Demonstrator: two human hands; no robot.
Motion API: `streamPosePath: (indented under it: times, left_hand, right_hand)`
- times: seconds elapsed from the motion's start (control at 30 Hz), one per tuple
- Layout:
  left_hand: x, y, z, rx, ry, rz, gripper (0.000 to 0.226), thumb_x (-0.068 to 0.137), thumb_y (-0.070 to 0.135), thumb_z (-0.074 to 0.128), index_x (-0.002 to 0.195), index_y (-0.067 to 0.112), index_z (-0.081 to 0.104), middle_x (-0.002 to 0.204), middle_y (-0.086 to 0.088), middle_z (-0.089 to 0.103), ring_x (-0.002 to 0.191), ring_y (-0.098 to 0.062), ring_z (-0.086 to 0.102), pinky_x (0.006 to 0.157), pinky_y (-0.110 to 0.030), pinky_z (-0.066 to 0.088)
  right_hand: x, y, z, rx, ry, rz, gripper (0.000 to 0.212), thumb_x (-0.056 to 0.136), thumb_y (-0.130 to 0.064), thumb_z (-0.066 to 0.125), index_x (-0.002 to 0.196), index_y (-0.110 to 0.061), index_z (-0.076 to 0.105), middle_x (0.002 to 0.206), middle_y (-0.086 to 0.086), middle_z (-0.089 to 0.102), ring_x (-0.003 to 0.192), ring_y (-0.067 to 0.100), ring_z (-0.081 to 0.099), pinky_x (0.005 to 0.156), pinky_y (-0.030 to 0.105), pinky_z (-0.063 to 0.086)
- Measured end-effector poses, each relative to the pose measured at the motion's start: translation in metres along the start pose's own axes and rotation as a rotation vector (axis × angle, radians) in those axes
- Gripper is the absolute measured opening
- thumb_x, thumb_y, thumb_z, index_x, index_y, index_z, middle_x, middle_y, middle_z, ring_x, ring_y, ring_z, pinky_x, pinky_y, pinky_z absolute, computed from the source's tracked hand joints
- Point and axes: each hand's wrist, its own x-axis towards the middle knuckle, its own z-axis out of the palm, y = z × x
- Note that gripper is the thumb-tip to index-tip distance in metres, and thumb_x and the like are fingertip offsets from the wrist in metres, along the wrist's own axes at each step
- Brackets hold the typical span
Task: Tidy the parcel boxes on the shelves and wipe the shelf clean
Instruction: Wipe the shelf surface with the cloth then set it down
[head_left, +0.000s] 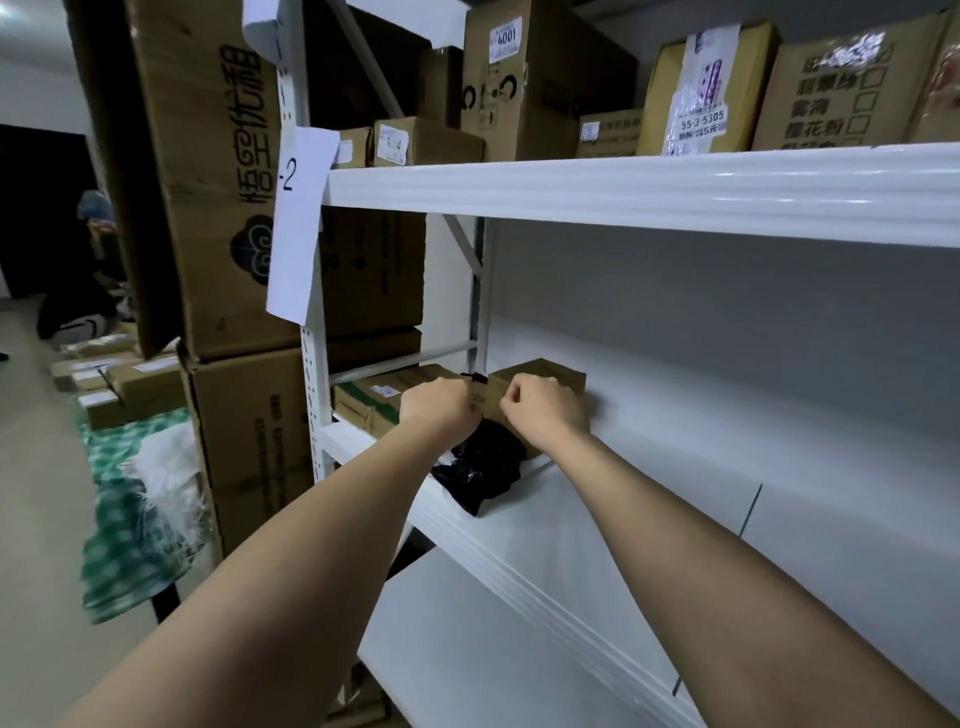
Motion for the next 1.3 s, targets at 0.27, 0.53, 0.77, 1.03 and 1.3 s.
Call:
streamPosePath:
  times: [0.27,0.53,0.77,1.03,1.3]
  left_hand:
    - [0.077,-0.016,0.040,-0.025,-0.049,0.052,0.023,0.095,0.023,0.038,0.102,0.016,0.059,0.090,-0.004,0.059,0.078,-0.024,0.053,0.064,-0.029,0.040]
    - [0.155,-0.053,0.067,-0.007,-0.098,0.117,0.025,0.095,0.022,0.040,0.113,0.014,0.056,0.109,-0.008,0.061,0.097,-0.027,0.058,0.070,-0.032,0.042]
    - [0.199,-0.057,0.092,-0.012,-0.115,0.185,0.024,0.098,0.022,0.037,0.109,0.014,0.057,0.097,-0.006,0.060,0.081,-0.023,0.053,0.067,-0.030,0.041]
    - [0.251,-0.055,0.117,-0.005,-0.125,0.175,0.025,0.096,0.020,0.036,0.106,0.014,0.058,0.099,-0.006,0.062,0.088,-0.024,0.059,0.070,-0.031,0.046]
    - [0.292,-0.045,0.133,-0.002,-0.130,0.128,0.024,0.095,0.017,0.038,0.108,0.012,0.057,0.103,-0.008,0.062,0.094,-0.025,0.060,0.069,-0.030,0.043]
  right_hand:
    - [0.067,0.013,0.040,-0.052,0.000,0.081,0.018,0.094,-0.027,0.043,0.090,-0.022,0.060,0.097,0.004,0.068,0.086,0.026,0.064,0.062,0.028,0.044]
    - [0.136,0.001,0.065,-0.097,0.073,0.133,0.024,0.093,-0.020,0.041,0.102,-0.021,0.063,0.103,0.002,0.066,0.091,0.025,0.060,0.064,0.028,0.042]
    - [0.180,0.005,0.082,-0.105,0.080,0.163,0.024,0.089,-0.013,0.042,0.099,-0.020,0.063,0.101,0.002,0.066,0.084,0.024,0.056,0.064,0.028,0.040]
    - [0.238,0.021,0.099,-0.167,0.063,0.138,0.026,0.087,-0.006,0.043,0.097,-0.018,0.064,0.099,0.001,0.067,0.085,0.025,0.059,0.061,0.026,0.038]
    - [0.292,0.048,0.116,-0.173,-0.057,0.136,0.025,0.084,-0.005,0.043,0.094,-0.014,0.064,0.098,0.002,0.066,0.083,0.025,0.060,0.053,0.022,0.032]
